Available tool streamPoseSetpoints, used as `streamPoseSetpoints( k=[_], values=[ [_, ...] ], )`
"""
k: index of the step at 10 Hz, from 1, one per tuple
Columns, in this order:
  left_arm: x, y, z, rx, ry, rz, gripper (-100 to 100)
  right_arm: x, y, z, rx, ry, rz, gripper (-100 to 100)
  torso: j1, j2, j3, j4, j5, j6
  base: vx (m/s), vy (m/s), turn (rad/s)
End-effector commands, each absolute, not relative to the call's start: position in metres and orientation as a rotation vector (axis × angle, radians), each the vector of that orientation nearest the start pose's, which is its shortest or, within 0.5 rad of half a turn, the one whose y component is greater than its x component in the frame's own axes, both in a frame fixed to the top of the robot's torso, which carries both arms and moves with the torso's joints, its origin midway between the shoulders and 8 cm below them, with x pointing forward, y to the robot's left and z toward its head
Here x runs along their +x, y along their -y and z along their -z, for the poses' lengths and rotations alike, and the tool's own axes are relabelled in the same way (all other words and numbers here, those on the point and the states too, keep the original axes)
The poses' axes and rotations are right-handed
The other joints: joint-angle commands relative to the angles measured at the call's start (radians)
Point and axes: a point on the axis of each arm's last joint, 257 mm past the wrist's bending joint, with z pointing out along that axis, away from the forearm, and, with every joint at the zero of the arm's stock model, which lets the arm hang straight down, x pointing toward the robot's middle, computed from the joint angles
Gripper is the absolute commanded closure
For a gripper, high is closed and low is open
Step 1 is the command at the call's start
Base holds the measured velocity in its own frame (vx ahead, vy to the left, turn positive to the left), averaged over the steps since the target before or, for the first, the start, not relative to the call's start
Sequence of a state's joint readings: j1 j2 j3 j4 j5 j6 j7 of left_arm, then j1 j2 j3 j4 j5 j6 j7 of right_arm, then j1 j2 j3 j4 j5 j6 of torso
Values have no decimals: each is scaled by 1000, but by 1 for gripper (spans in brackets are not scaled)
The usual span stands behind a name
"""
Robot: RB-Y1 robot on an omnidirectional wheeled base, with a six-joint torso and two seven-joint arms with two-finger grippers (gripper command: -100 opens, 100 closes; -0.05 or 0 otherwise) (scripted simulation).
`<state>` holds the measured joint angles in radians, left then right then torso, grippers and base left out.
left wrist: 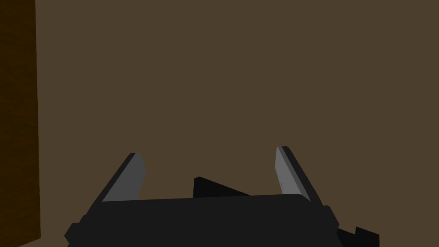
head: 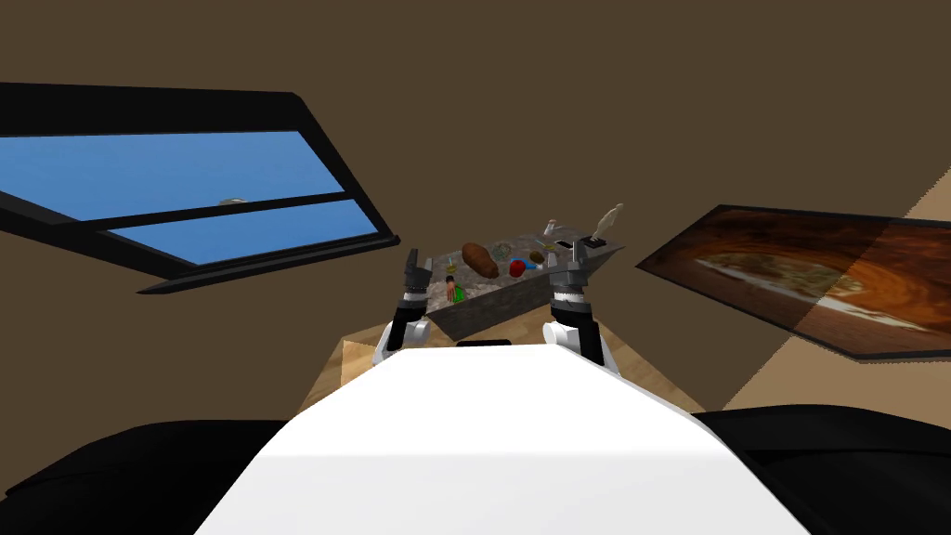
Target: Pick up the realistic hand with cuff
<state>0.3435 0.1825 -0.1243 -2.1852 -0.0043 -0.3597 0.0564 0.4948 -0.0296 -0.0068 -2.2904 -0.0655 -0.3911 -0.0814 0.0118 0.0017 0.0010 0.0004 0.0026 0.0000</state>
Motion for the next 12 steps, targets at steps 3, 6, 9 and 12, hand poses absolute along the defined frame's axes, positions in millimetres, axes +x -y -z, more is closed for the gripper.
streamPoseSetpoints(
  k=[3, 6, 9, 12],
  values=[
    [423, -197, 22, -668, -950, 1470, -100, 359, 288, -10, 787, -636, -1393, 0, 0, -1, -1, 0, 0, 0, -20, 149, -56],
    [438, -192, 37, -698, -1011, 1463, -100, 359, 288, -10, 787, -636, -1393, 0, -6, 0, 0, 0, -1, 0, -26, 83, -41],
    [465, -181, 61, -741, -1115, 1452, -100, 359, 288, -10, 787, -636, -1393, 0, -2, -1, -1, 0, 0, 0, -19, 162, -78],
    [480, -178, 80, -785, -1188, 1428, -100, 359, 288, -10, 787, -636, -1393, 0, -2, -2, -1, 0, 0, 0, -23, 138, -81]
  ],
)
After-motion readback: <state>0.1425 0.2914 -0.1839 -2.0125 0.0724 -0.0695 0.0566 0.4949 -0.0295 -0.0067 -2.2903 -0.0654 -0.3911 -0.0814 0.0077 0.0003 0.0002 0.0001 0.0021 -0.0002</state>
